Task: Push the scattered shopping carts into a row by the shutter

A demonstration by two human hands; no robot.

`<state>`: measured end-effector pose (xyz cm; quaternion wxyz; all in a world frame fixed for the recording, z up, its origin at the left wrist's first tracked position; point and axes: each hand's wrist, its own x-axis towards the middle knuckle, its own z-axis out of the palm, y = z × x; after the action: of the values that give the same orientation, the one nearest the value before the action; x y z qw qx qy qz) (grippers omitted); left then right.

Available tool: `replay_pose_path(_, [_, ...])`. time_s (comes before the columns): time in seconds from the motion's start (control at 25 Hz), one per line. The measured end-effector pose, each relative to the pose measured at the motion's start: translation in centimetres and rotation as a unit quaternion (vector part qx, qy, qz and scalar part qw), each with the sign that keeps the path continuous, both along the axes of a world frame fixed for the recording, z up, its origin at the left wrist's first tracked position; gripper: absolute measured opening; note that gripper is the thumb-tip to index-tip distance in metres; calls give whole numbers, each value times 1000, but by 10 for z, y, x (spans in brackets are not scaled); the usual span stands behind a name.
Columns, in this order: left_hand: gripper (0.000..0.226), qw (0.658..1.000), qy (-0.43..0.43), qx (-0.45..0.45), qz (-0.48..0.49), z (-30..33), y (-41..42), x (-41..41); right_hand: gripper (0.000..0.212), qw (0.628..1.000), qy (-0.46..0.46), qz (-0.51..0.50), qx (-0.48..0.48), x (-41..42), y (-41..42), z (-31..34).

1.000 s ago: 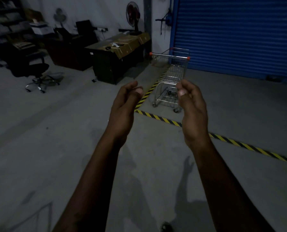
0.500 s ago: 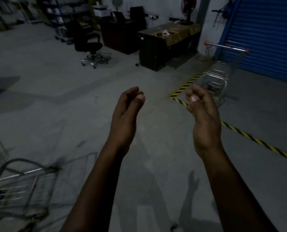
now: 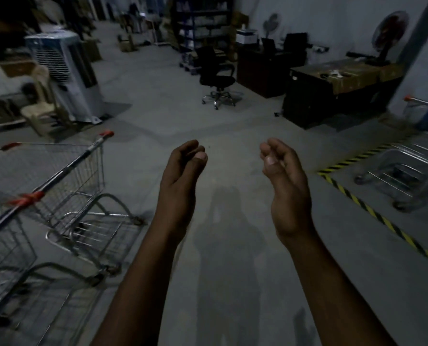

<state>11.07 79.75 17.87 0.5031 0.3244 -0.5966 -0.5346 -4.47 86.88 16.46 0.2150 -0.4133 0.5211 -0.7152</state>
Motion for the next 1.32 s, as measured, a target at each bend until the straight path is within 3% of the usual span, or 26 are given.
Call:
replay_pose_path(0.24, [45, 995, 5, -9, 101, -8, 38, 47, 46, 994, -6, 112, -3, 31, -1, -7])
replay_pose_path(0.48, [36, 982, -3, -13, 186, -19, 36, 100, 45, 981, -39, 188, 1, 83, -30, -20])
replay_pose_path(0.92, [39, 974, -8, -15, 226, -27, -101, 169, 43, 973, -11, 230, 10, 147, -184, -21])
replay_pose_path(1.32, [45, 954, -62, 10, 295, -60, -247, 188, 39, 956, 8, 291, 33, 166, -353, -45])
